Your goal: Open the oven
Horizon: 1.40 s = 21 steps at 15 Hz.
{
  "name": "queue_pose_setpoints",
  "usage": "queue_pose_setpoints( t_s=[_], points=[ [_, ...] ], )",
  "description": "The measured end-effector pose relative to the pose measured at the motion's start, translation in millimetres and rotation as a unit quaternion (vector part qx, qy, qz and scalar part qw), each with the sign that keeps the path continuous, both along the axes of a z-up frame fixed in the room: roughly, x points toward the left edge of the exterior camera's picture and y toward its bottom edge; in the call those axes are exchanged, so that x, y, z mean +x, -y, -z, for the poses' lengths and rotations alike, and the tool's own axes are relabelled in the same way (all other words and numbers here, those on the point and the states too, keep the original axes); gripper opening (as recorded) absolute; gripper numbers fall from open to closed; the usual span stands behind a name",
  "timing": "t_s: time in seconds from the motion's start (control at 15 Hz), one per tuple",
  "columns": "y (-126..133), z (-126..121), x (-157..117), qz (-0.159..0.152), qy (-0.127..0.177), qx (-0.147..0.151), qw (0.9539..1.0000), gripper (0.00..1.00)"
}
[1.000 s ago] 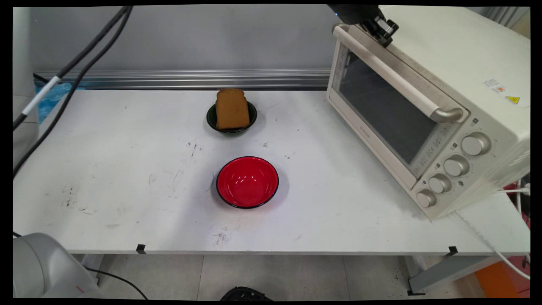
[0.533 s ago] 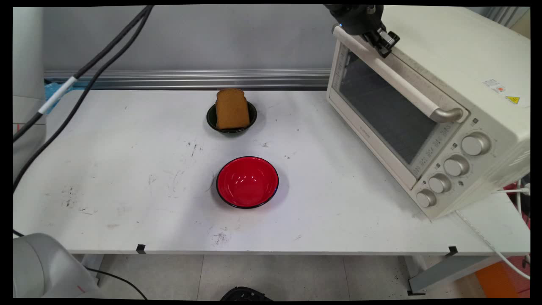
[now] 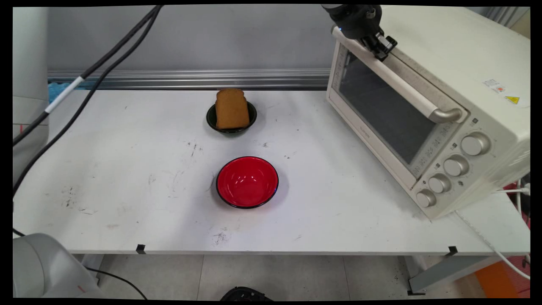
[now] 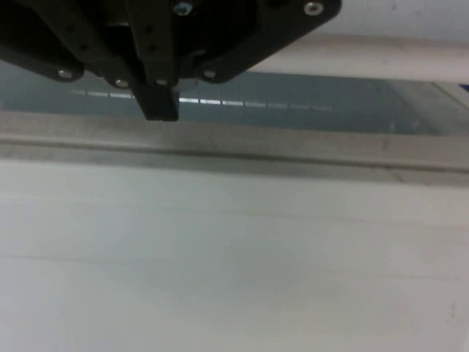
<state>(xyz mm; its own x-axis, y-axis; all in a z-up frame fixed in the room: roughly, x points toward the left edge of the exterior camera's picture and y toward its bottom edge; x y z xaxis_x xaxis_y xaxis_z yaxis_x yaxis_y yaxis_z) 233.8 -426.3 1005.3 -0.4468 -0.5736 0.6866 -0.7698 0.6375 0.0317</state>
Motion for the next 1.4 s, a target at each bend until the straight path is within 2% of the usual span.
queue_pose_setpoints(
  t_s=[0.47, 1.4],
  points=[
    [-13.7, 3.5, 7.8, -0.003, 0.023, 0.026, 0.9994, 0.0],
    [-34.7, 36.0, 32.8, -0.005, 0.073, 0.072, 0.9948, 0.0]
  ],
)
